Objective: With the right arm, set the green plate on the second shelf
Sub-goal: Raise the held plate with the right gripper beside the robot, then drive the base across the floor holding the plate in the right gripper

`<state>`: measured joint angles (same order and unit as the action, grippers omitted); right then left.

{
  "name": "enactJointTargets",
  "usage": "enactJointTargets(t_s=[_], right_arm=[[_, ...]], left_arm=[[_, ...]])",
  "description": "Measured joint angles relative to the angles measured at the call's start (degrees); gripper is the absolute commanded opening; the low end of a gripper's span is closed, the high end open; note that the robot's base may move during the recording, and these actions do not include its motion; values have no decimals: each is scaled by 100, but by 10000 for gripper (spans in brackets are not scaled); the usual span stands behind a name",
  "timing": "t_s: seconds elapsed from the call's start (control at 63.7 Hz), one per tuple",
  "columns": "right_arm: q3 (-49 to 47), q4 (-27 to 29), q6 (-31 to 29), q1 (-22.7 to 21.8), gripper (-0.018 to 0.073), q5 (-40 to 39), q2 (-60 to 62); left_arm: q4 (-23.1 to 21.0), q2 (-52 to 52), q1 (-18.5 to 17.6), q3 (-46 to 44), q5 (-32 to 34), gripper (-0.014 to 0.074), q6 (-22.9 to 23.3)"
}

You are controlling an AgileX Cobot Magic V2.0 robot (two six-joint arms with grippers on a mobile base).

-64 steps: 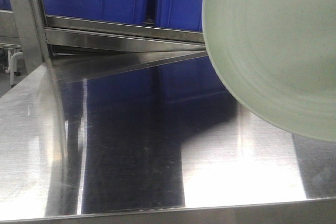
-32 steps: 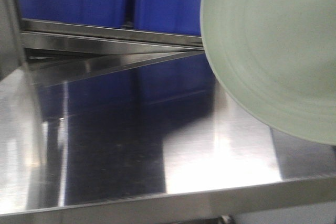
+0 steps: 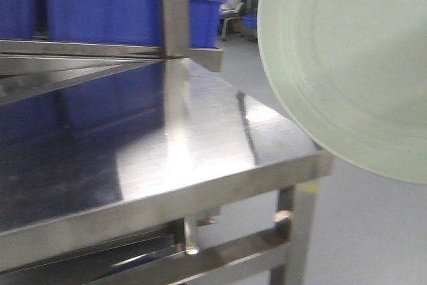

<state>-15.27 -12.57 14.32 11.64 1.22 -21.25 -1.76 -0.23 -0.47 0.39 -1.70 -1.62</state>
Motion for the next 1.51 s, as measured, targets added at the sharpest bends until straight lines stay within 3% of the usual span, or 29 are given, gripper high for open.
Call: enactJointTargets(t_s=[1.506], right_arm=[[0,0,0,0,55,0,0]], left_arm=[[0,0,0,0,0,130,0]])
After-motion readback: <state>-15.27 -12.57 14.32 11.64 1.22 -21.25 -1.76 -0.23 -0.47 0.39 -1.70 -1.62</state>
